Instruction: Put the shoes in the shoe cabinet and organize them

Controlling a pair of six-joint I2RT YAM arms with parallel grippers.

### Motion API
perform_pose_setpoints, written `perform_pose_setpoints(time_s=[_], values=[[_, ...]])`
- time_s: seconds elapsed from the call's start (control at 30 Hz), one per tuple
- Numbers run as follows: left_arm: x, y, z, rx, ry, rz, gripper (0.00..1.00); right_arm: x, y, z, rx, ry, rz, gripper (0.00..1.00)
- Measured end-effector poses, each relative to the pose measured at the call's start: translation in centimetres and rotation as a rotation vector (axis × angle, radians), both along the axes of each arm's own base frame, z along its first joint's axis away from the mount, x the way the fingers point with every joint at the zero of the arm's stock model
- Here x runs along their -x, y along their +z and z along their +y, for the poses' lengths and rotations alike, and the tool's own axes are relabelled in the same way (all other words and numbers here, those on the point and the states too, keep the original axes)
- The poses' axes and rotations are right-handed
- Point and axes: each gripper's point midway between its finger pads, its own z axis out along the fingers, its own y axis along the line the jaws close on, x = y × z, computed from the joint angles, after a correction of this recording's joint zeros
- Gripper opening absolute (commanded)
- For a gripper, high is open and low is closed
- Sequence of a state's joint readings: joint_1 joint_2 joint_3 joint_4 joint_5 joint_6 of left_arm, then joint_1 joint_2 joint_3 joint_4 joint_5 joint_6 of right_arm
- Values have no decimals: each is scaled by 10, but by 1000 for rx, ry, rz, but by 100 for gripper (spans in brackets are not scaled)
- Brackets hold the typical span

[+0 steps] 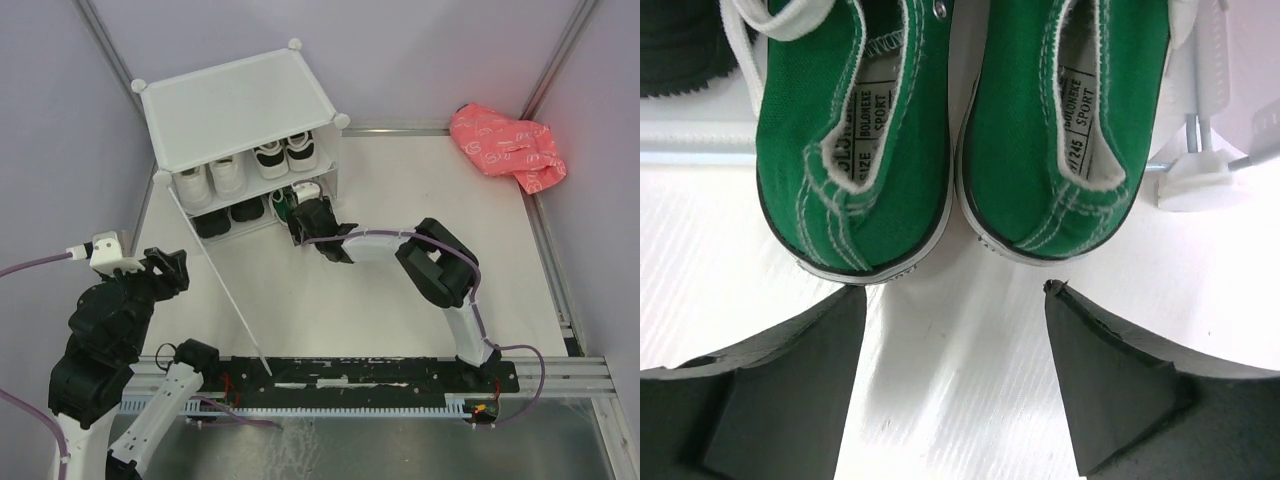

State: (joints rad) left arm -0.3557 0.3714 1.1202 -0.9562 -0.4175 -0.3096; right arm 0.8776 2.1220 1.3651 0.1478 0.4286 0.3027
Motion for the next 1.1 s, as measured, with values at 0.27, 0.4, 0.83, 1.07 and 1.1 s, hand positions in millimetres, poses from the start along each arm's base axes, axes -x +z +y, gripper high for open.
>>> perform_pose_setpoints(time_s=[0.27, 0.4, 0.83, 1.07, 1.1], values=[[0, 0, 0, 0, 0, 0, 70, -14, 8, -2, -61, -24, -16, 78], [0, 0, 0, 0, 0, 0, 70, -13, 9, 2, -80, -12, -13, 77], [1, -3, 1, -5, 1, 14, 70, -19, -2, 37, -140, 38, 27, 77], [-1, -4, 0, -9, 2, 24, 69, -25, -4, 36, -96, -16, 11, 78], [-1, -4, 0, -10, 4, 25, 69, -26, -4, 35, -93, -25, 6, 78]])
